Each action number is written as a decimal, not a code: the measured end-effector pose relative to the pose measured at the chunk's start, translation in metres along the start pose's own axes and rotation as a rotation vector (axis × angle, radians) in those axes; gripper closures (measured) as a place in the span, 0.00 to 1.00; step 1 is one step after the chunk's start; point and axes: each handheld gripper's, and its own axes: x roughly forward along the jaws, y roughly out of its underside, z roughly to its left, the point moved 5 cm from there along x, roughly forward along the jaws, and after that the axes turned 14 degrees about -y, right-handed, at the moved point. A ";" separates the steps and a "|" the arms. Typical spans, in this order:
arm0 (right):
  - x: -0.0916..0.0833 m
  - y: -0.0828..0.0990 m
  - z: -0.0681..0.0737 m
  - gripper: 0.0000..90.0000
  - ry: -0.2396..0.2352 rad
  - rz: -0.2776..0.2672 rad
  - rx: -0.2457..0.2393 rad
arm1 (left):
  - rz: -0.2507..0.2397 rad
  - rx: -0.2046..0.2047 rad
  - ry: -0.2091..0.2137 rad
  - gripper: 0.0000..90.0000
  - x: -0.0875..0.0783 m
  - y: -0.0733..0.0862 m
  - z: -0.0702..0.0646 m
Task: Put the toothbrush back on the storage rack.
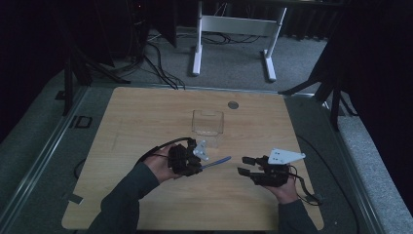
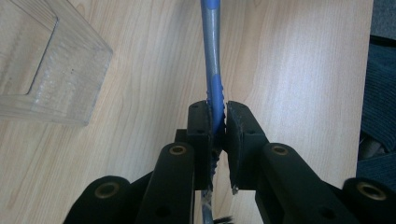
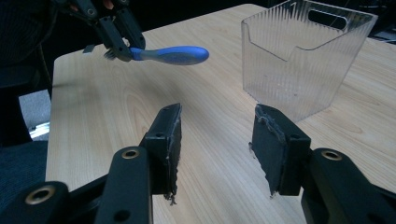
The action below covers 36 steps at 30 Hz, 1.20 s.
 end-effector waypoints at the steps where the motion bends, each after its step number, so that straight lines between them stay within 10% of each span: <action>1: 0.001 0.000 0.001 0.57 -0.004 0.002 -0.002 | -0.004 0.002 0.002 0.90 0.000 -0.001 -0.001; 36: 0.001 -0.010 0.018 0.57 -0.158 -0.024 -0.046 | -0.082 0.120 -0.005 0.89 -0.006 -0.018 -0.017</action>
